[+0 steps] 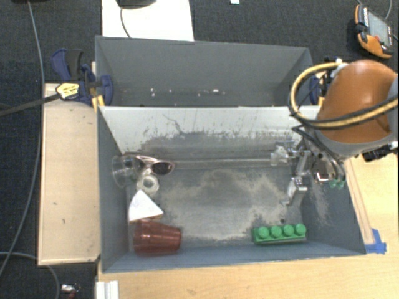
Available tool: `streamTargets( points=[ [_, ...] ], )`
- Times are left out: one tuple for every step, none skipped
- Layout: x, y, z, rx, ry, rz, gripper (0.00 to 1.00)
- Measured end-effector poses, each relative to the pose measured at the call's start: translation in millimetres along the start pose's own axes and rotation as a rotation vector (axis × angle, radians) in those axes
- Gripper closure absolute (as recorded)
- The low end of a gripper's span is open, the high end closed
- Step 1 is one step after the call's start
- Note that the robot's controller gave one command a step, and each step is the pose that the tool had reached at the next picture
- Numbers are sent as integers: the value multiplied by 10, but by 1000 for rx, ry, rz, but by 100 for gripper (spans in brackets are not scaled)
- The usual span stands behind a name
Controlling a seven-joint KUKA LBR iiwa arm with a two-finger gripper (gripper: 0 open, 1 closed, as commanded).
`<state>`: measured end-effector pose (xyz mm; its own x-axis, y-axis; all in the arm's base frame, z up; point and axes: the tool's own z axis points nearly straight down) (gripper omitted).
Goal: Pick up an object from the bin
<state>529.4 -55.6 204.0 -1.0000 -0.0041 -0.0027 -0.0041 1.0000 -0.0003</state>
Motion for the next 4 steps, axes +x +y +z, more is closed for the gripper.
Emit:
streamTargets(
  points=[
    [1,-2,1,0,0,0,0],
    [235,-362,299,1,1,60,0],
    [65,-227,-94,0,-10,23,0],
    [276,-504,524,-1,7,-256,0]
  ],
)
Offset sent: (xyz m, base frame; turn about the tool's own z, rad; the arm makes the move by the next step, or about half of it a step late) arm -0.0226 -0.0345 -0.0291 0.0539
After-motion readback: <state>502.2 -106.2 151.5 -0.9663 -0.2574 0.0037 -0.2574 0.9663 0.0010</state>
